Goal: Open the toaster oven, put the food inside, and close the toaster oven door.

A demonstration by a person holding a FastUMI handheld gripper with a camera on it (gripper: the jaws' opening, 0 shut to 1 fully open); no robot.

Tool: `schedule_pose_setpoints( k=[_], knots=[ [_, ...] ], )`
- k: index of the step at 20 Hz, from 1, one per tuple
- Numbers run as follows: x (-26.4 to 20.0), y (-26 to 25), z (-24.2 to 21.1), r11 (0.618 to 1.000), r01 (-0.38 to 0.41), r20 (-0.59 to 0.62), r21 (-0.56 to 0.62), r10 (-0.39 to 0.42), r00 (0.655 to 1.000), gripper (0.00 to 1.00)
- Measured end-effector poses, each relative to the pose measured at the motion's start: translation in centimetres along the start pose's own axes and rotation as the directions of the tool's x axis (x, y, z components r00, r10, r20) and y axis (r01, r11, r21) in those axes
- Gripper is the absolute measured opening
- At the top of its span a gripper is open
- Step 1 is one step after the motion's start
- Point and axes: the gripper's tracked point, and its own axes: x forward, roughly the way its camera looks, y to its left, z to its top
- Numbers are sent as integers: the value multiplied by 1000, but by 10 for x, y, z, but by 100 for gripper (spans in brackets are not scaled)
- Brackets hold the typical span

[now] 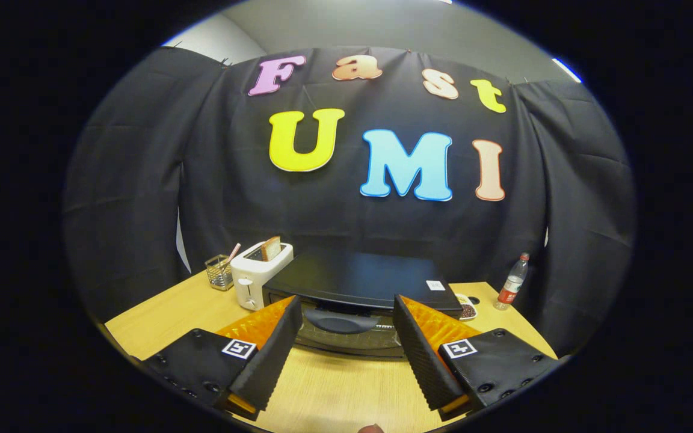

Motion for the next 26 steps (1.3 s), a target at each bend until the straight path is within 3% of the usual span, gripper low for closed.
schedule_pose_setpoints(
  k=[14,26],
  knots=[
    [-88,-153,1,984,171,59,58,-174,983,99],
    [-100,-162,-4,983,156,57,101,-162,985,99]
  ],
)
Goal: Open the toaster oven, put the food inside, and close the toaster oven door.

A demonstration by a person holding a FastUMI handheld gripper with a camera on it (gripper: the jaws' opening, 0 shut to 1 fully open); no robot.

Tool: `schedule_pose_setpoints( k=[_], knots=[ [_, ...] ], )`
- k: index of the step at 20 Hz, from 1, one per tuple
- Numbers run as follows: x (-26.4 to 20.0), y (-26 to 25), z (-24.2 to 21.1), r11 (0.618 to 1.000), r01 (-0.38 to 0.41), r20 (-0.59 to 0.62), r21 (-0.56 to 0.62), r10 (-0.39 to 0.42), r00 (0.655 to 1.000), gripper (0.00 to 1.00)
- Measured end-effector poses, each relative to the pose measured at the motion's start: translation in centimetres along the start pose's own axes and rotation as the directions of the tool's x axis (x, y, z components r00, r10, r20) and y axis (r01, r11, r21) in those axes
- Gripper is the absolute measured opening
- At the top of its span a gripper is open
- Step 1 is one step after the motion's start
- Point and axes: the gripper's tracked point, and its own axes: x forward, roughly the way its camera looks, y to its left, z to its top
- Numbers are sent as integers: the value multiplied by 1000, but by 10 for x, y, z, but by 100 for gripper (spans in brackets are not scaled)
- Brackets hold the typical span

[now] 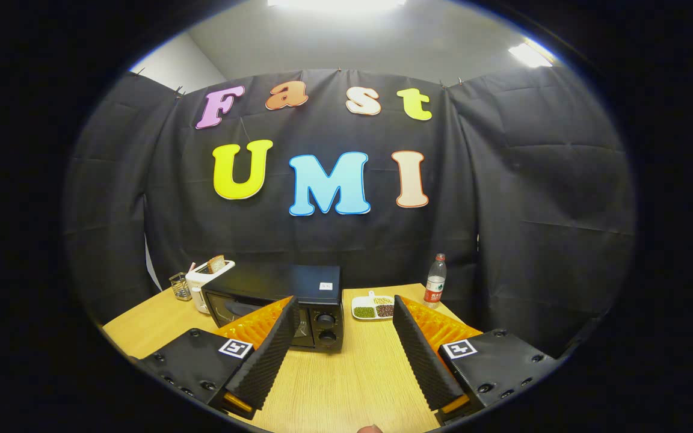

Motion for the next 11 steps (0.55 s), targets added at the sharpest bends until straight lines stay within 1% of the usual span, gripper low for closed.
schedule_pose_setpoints(
  k=[7,11],
  knots=[
    [0,12,1,1000,-30,9,-3,30,1000,99],
    [0,10,-1,1000,-30,-3,-3,30,1000,99]
  ],
)
